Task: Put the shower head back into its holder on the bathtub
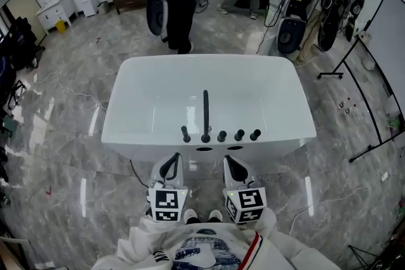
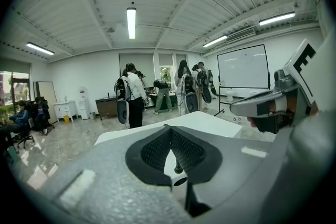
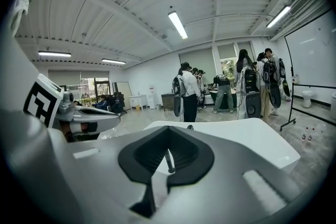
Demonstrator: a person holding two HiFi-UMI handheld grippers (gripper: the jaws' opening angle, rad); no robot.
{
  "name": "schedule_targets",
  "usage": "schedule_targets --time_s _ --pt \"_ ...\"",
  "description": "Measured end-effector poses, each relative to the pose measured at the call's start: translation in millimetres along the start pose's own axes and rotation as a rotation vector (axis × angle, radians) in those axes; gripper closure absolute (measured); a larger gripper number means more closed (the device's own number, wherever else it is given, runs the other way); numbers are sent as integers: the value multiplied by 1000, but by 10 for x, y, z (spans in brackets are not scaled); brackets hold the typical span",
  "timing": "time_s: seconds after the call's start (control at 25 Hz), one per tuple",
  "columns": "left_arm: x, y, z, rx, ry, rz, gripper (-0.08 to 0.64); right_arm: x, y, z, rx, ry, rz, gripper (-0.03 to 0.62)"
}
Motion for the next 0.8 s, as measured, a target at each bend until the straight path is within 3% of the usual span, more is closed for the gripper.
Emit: schedule_targets --time_s 0.8 --pt "-56 -117 -6 -5 19 13 560 -62 -69 56 9 12 -4 588"
Point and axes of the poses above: the fingertips, and each gripper's own axes: z backward along the fingers, y to its left, x out of its top, the point moved 7 cm from there along z, backward along the fingers, and after that the axes turned 4 degrees about -y, right-handed, at the moved point
